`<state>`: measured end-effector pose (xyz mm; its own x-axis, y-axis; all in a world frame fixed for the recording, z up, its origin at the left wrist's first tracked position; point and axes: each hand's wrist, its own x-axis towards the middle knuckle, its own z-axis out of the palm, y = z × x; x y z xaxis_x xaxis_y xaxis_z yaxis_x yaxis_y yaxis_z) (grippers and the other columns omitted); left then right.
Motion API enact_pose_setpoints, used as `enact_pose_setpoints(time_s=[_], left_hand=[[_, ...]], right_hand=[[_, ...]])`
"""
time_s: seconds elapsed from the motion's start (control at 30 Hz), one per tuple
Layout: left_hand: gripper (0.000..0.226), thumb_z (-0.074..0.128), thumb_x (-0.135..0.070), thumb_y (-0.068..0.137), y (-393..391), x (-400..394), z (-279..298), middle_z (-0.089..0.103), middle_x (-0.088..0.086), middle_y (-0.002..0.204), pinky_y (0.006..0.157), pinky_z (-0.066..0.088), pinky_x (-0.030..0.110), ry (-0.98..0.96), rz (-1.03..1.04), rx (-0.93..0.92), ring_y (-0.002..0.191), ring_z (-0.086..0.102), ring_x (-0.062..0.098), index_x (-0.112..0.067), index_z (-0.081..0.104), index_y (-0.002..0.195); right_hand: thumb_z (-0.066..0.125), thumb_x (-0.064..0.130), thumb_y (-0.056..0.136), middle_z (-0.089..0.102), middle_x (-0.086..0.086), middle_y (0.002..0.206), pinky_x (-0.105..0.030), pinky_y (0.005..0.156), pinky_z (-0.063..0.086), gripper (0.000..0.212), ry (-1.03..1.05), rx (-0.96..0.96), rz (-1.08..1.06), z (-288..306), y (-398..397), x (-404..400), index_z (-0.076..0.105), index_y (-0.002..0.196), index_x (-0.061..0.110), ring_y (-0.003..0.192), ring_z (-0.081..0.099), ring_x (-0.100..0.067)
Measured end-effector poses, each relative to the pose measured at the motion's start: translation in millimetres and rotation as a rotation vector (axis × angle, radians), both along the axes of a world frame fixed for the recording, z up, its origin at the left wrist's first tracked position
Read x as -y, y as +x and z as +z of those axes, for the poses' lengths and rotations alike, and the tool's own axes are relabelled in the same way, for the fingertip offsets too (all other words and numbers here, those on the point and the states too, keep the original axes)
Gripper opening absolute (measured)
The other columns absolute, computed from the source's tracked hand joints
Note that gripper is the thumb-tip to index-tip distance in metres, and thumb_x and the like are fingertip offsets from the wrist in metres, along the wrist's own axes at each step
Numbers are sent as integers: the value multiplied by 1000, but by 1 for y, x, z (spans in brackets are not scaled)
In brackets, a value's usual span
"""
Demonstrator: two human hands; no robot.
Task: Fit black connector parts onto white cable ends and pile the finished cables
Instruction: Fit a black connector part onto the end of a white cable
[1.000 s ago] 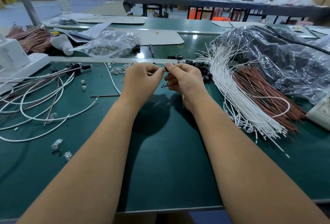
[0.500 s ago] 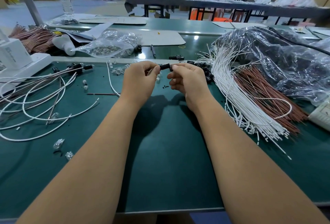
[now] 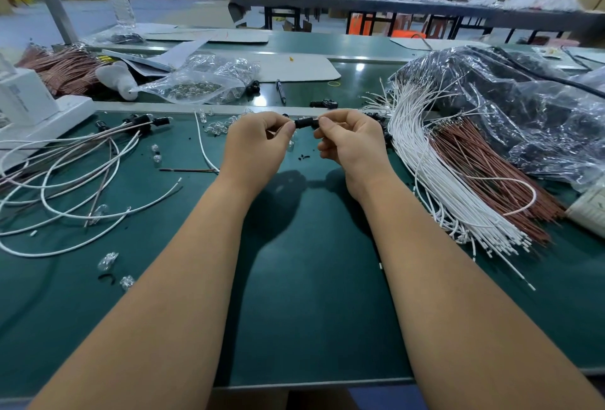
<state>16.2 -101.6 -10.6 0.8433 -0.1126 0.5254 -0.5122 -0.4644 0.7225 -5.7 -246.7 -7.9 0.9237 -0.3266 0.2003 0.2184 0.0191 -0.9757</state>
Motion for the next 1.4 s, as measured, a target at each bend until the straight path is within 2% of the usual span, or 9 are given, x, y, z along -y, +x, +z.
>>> enact_pose_setpoints(time_s=[0.1,0.2,0.43,0.77,0.97,1.07,1.13,1.27,1.4], left_hand=[[15,59,-18,93,0,-2,0,59,-5,63,57,38,18,-8,6,-9,52,47,1,-9,71,95],[18,59,-18,93,-1,-2,1,66,4,79,69,47,24,-43,-15,-15,67,56,12,-13,69,107],[11,61,-17,92,1,-3,-1,61,-3,71,57,42,11,-64,-3,-5,58,52,3,-13,69,97],[8,65,-16,89,2,-5,-1,64,-3,72,65,47,21,-45,19,25,64,56,9,-10,69,93],[3,66,-16,89,6,-7,-3,60,-9,66,59,42,14,-56,45,18,58,52,1,-15,68,87],[4,65,-16,88,7,-9,-3,58,-11,64,56,39,9,-69,73,8,57,51,0,-15,68,86],[4,65,-16,88,8,-10,-3,58,-11,64,55,38,7,-72,85,-3,56,51,0,-16,68,85],[4,65,-16,88,8,-10,-2,61,-6,67,62,45,17,-68,83,-28,62,55,9,-15,68,86],[5,66,-15,88,8,-10,-2,64,2,73,72,49,29,-65,43,-63,70,58,16,-11,69,89]], right_hand=[[60,6,93,64,-2,67,-20,51,48,12,4,10,-24,0,1,1,64,85,13,49,54,-6],[59,5,93,64,-2,69,-19,52,48,11,-9,14,-20,0,0,1,64,86,13,50,55,-6],[60,5,93,65,-2,70,-20,54,49,10,-19,25,-12,2,-2,0,65,87,12,52,56,-6],[60,12,93,63,-2,63,-21,50,48,12,-44,11,-50,4,-4,-1,64,82,11,47,53,-8],[60,12,93,62,-3,64,-23,51,48,13,-308,51,-89,2,-4,0,64,80,12,48,53,-6],[62,11,91,66,-9,69,-35,61,54,10,-449,80,-128,0,-3,-1,67,82,13,56,56,-15],[63,9,88,67,-10,71,-38,67,55,7,-492,87,-137,-1,-1,-2,69,87,11,61,57,-18],[66,11,86,61,0,62,-27,63,48,5,-565,129,-164,-2,-1,-2,70,84,10,56,53,-14],[65,14,88,67,-11,69,-41,67,56,9,-537,118,-162,-1,-2,-2,69,81,11,64,61,-29]])
